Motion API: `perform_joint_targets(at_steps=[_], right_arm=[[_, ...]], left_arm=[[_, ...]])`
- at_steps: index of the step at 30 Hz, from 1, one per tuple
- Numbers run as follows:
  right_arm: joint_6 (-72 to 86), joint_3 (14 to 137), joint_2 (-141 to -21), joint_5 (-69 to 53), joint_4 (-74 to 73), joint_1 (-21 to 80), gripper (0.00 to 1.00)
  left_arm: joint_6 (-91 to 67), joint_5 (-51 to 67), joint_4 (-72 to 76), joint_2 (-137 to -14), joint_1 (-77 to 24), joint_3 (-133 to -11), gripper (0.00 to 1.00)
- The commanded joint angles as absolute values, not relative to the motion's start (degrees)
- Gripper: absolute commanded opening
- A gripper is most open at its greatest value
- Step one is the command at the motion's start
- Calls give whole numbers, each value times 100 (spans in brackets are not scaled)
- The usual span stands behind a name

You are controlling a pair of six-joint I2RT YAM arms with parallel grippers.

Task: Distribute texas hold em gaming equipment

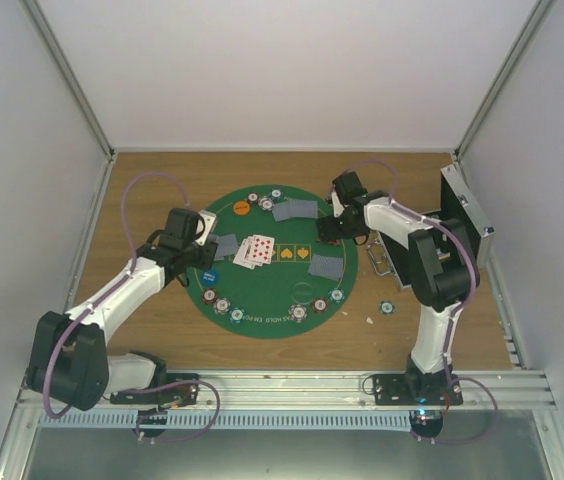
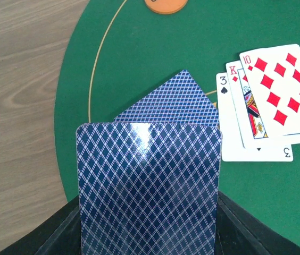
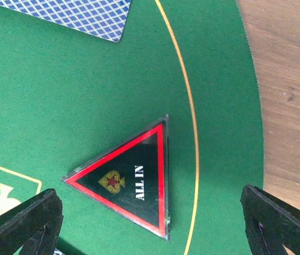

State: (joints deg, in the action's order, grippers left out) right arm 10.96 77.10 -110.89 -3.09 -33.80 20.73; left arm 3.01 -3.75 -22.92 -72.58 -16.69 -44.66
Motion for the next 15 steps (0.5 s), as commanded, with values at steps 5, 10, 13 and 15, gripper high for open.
perform_joint_targets(at_steps=[5,10,13,15], right_arm=[[634,8050,-11435,-474,-3332,2223,92],[595,8140,-11601,-436,-3366,2399,91],[607,8155,-11706,-361,-3343,2443,89],[621,8187,-11778,-267,-3364,2467,88]], left_arm=[[253,-381,-2012,-7380,-1615,-4421,55],[255,-385,-2005,-7418,-1606,-4430,55],[255,-380,-2012,-7407,-1604,-4427,55],[255,-372,-2008,-7401,-1601,-4421,55]])
